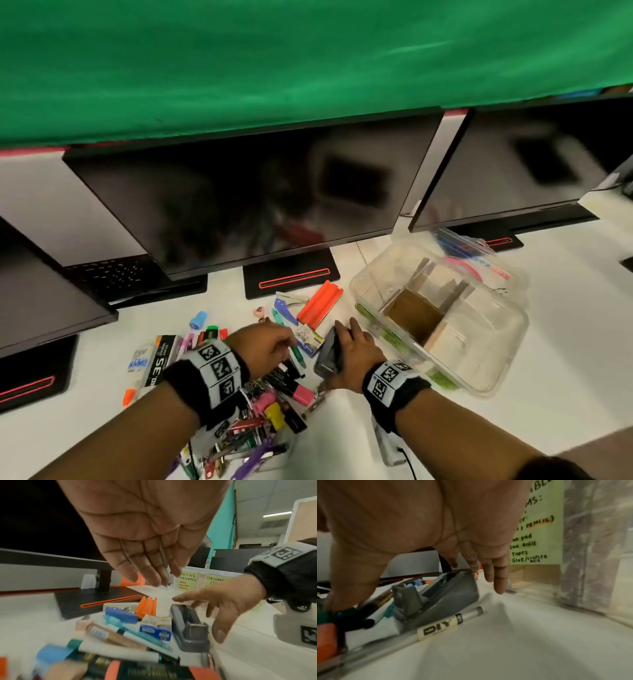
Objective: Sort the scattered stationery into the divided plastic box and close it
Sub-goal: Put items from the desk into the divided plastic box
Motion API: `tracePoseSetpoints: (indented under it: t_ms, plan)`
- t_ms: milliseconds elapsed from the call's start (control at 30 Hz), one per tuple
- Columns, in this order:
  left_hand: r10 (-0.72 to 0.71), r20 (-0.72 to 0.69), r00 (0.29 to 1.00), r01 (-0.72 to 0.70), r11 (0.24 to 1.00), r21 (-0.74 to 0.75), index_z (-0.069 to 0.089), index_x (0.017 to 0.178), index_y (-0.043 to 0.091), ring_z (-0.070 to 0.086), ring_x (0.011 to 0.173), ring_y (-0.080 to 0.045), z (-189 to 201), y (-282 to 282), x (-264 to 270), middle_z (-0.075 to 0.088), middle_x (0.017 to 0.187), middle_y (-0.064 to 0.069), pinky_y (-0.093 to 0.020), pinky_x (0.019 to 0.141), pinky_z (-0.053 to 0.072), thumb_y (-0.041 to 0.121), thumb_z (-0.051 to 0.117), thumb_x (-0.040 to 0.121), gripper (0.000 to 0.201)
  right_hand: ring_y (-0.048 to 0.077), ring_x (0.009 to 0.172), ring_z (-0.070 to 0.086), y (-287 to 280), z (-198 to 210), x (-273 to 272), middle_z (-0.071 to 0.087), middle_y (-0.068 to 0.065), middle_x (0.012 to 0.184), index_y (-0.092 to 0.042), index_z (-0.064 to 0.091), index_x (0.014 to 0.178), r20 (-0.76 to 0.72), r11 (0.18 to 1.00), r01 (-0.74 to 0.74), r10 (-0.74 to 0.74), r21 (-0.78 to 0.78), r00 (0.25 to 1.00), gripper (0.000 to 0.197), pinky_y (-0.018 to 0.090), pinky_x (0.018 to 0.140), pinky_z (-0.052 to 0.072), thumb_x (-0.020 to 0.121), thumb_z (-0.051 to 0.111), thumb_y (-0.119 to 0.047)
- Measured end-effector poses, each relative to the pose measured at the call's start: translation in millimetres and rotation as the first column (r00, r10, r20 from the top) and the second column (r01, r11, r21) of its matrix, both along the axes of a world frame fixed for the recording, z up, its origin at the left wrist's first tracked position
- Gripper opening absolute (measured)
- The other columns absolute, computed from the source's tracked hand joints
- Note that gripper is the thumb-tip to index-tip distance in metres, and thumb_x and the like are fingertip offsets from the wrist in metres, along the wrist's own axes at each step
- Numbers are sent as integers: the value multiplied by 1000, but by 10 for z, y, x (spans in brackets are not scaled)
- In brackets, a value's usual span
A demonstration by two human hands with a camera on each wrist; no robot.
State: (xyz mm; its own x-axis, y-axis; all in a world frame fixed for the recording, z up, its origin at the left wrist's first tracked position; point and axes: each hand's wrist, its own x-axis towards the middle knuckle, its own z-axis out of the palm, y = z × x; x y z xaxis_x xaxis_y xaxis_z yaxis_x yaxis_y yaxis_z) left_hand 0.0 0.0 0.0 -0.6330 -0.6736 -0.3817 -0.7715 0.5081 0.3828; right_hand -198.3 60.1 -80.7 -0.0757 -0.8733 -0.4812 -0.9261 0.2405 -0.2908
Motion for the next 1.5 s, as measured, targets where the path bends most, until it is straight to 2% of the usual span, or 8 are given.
tracePoseSetpoints:
  t_ms: [267,467,600,767,900,1133,1367,1500]
  plan:
    - [-175,-60,983,156,960,-233,44,135,26,41,131,-18,-48,-411,-723,43,140,3,-27,112,32,23,46,92,43,32,123,39,-68,-162,-111,29,6,144,-21,15,145,-53,986,-125,120,-111,991,102,42,98,44,66,68,-57]
    - [-292,104,951,309,910,-276,18,147,33,14,146,-20,-215,-525,-1120,11,158,6,-40,118,24,25,49,92,63,35,127,34,8,-201,-203,20,6,150,-32,16,144,-83,982,-171,164,-84,983,92,45,99,43,70,69,-46]
    - [-389,212,896,434,866,-246,29,144,32,2,148,-20,-252,-589,-1242,15,158,8,-43,119,19,33,42,97,49,38,124,36,11,-220,-222,18,9,149,-43,25,138,-99,976,-210,203,-63,974,79,46,99,43,72,68,-48]
    - [-364,181,914,401,880,-254,58,119,28,14,146,-18,-236,-663,-1175,51,136,13,-41,117,22,37,37,98,31,37,116,46,55,-53,-186,31,12,138,-37,40,131,-15,982,-174,173,-69,985,72,39,101,42,68,73,-46]
    - [-352,137,926,375,896,-239,61,117,21,44,127,-17,-200,-709,-1070,57,128,4,-35,107,36,36,41,97,32,32,109,52,165,307,-132,37,8,127,-38,43,126,176,985,-158,169,-75,970,73,31,97,47,63,78,-42]
    - [-246,62,967,254,943,-216,66,110,27,56,112,-16,-175,-651,-831,60,116,3,-29,97,43,39,47,93,28,12,107,51,341,1299,-438,41,-5,122,-42,49,117,429,987,-51,114,-155,896,68,20,89,50,60,81,-26]
    - [-201,14,979,201,964,-176,68,107,26,51,116,-10,-123,-530,-766,61,116,8,-25,96,41,37,48,93,27,21,99,55,-22,1377,-1363,51,4,115,-42,48,104,133,973,220,-209,-73,969,62,32,89,53,53,80,-28]
    - [-183,23,983,184,969,-164,68,104,25,54,111,-13,-89,-483,-751,60,115,7,-25,92,40,37,48,94,26,24,106,57,-213,1208,-1486,58,6,120,-26,50,122,-105,968,217,-204,127,973,67,34,89,51,62,79,-26]
